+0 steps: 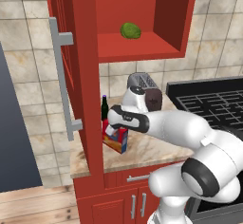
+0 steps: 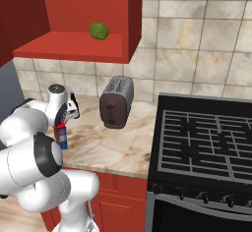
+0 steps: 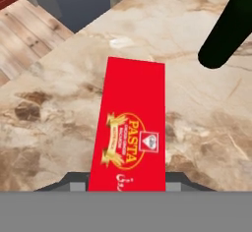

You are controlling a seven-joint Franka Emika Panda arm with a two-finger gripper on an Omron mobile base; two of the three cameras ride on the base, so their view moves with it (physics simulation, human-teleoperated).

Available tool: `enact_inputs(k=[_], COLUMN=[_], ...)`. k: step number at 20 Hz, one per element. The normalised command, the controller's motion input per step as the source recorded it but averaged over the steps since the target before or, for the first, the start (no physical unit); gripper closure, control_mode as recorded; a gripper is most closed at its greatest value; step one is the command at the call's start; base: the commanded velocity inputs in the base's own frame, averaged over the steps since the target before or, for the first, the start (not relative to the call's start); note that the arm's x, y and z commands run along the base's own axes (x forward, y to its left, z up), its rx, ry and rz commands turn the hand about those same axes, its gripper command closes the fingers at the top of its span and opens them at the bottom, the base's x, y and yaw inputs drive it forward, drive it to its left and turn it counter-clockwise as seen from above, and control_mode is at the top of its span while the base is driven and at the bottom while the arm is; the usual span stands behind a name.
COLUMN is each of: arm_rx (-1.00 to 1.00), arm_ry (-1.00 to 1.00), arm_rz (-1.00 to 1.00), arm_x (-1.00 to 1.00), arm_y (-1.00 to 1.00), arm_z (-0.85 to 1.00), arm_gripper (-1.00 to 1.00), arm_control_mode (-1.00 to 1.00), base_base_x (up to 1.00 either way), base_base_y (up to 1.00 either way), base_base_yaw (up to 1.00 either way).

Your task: Pick the canned food and boxed food from the counter and place them in the cabinets closest to them.

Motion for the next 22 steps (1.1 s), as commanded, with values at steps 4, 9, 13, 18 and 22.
enact_inputs(k=[4,9,13,18,22], arm_rx=[0.0,0.0,-0.02,-0.03,-0.01], arm_ry=[-0.05,-0.01,0.0,0.0,0.0], arm_rz=[-0.01,-0.03,-0.04,-0.06,-0.08], arm_x=[0.0,-0.05,-0.17,-0.38,-0.58], arm_y=[0.0,0.0,-0.01,-0.09,-0.17], arm_z=[0.57,0.65,0.68,0.63,0.6], arm_gripper=[1.0,1.0,1.0,1.0,1.0], arm_control_mode=[-1.0,-1.0,-1.0,-1.0,-1.0], base_base_x=[0.0,0.0,0.0,0.0,0.0], base_base_y=[0.0,0.0,0.0,0.0,0.0], base_base_yaw=[0.0,0.0,0.0,0.0,0.0])
